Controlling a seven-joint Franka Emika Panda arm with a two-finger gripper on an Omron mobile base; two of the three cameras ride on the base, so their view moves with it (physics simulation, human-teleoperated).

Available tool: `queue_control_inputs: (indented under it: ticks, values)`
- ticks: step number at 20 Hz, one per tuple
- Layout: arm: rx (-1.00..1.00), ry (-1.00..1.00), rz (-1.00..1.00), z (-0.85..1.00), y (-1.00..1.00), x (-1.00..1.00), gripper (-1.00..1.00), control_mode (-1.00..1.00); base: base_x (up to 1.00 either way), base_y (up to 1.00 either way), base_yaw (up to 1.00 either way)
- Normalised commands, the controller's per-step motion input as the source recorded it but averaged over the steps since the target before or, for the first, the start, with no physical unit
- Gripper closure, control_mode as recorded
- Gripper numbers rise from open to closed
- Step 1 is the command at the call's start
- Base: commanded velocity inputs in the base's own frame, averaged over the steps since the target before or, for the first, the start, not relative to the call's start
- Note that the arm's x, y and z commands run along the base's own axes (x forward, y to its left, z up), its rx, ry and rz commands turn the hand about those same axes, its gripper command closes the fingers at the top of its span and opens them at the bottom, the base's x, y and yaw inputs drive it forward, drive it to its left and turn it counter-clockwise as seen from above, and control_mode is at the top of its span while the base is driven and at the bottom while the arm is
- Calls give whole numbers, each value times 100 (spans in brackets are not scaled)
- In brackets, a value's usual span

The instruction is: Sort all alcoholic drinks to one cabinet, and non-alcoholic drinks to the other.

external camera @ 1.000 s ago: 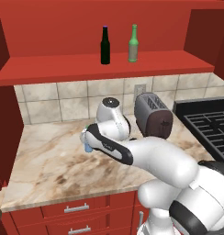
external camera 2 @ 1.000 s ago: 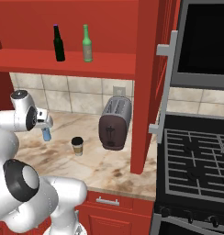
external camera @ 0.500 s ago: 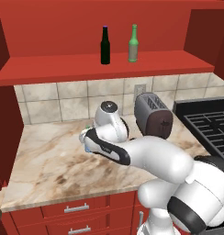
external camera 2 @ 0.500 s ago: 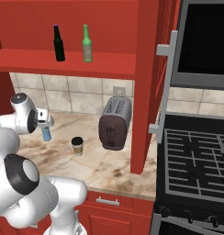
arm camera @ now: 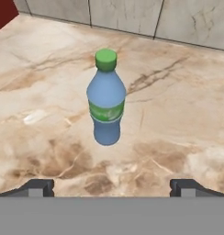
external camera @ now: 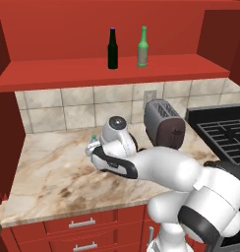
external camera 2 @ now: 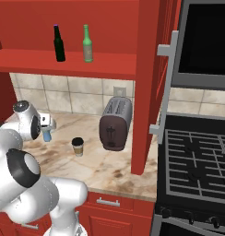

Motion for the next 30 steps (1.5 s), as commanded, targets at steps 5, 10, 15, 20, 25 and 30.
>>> queue_control_inputs:
  ticks: [5,10,15,20,25,30]
  values:
    - [0,0,0,0,0,25,-100,-100,0,0,0]
    - [0,0,0,-3,10,23,-100,-100,0,0,0]
    - [0,0,0,-11,14,12,-100,-100,0,0,0]
    - [0,0,0,-16,14,3,-100,-100,0,0,0]
    - [0,0,0,-9,5,8,-100,-100,0,0,0]
    - [0,0,0,0,0,27,-100,-100,0,0,0]
